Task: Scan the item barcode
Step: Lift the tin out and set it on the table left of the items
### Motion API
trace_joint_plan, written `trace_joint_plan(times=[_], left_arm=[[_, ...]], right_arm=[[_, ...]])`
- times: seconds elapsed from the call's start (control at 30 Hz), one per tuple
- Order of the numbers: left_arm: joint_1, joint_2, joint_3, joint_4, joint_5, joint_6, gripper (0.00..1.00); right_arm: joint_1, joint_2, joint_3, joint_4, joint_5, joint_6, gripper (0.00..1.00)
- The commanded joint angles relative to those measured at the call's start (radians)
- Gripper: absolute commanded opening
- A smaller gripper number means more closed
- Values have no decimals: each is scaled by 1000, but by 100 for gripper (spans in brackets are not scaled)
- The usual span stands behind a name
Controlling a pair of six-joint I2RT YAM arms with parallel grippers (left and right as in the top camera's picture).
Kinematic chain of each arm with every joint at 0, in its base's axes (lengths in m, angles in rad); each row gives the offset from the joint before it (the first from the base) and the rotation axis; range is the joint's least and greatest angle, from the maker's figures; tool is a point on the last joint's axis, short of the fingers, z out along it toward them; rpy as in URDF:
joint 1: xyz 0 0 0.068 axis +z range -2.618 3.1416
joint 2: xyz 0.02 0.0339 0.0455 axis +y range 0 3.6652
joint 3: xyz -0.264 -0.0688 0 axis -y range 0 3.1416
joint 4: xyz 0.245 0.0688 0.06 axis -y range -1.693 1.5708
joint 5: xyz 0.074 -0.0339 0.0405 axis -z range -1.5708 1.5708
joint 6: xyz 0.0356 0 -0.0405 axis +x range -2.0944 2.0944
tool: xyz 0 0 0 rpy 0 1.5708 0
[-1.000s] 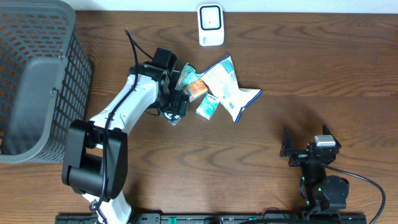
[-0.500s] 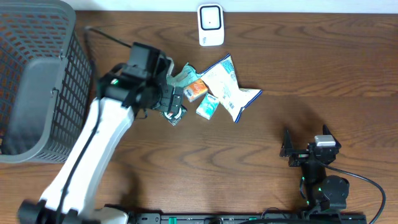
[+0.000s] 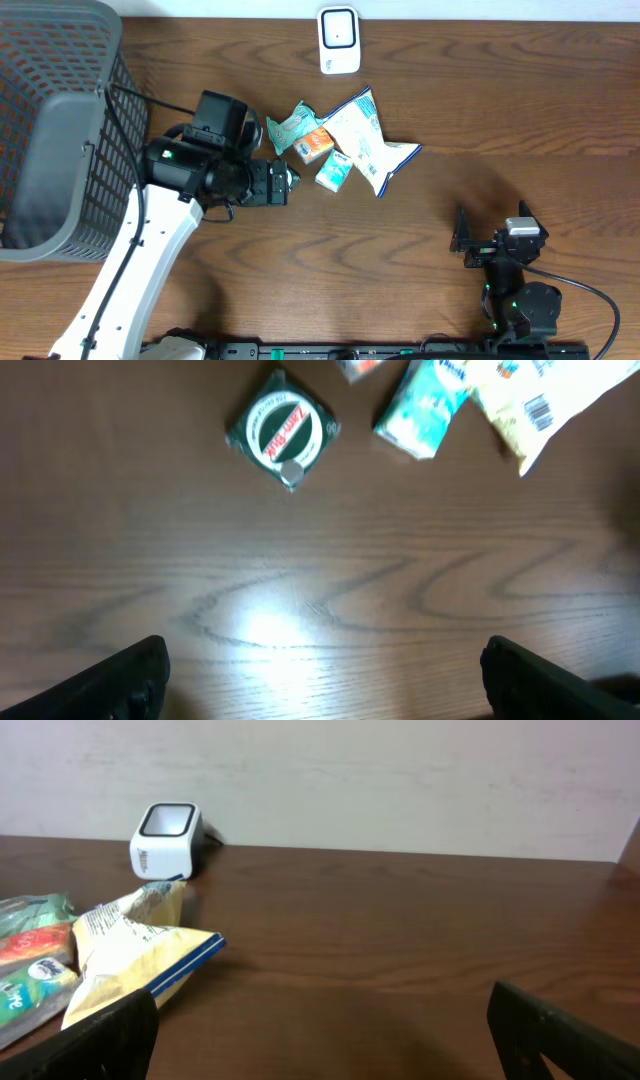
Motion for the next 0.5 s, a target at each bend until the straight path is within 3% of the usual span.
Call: trace_joint_plan(times=[0.0,0.13,0.37,0.47], left_arm=[[-5,4,-30,6,31,-44,98],[-5,4,-30,7,16,-43,98],[10,4,-30,10,-275,-45,98],[28,4,-30,27,-295,-45,98]], right_arm=[[3,-5,-2,-5,7,-11,99],[3,-5,-2,-5,7,-11,99],[3,-5,-2,-5,7,-11,99],[3,-5,-2,-5,7,-12,99]])
